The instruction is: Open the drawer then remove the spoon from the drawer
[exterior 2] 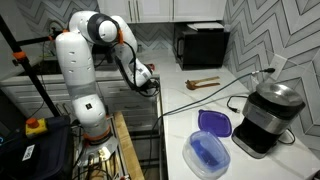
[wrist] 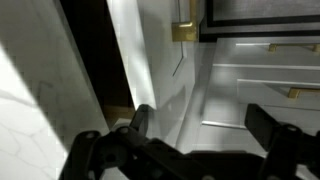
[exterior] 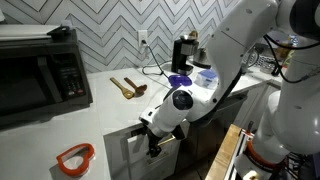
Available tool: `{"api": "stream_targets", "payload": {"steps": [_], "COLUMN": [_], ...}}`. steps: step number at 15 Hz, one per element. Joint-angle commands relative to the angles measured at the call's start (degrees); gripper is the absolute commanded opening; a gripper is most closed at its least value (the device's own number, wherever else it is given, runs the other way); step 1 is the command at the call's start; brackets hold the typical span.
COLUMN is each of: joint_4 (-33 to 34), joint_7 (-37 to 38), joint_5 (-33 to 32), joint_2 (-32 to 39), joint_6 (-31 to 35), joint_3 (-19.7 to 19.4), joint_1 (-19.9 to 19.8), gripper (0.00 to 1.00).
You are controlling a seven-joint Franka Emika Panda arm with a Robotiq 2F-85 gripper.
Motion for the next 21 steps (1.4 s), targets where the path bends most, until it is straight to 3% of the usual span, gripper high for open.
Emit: {"api": "stream_targets", "payload": {"steps": [1, 9, 17, 18, 19, 20, 21], "joint_4": [1.18, -2.13, -3.50, -3.98, -3.84, -3.32, -3.19], "joint_7": [3.46, -6.14, -16.04, -20.81, -22.69, -23.28, -25.95], "joint_5": [-2.83, 8.69, 21.59, 27.77, 30.51, 30.74, 33.53], "joint_2": [3.23, 7.07, 6.65, 5.48, 4.97, 4.89, 4.06], "joint_6": [1.46, 5.79, 3.17, 3.55, 3.06, 1.27, 0.13], "joint_3": [-0.29, 1.60, 9.96, 7.26, 7.87, 13.58, 15.14], "joint_1": [0.16, -1.22, -4.56, -0.39, -0.03, -5.21, -5.71], "gripper": [1.00, 1.00, 1.00, 1.00, 1.00, 1.00, 1.00]}}
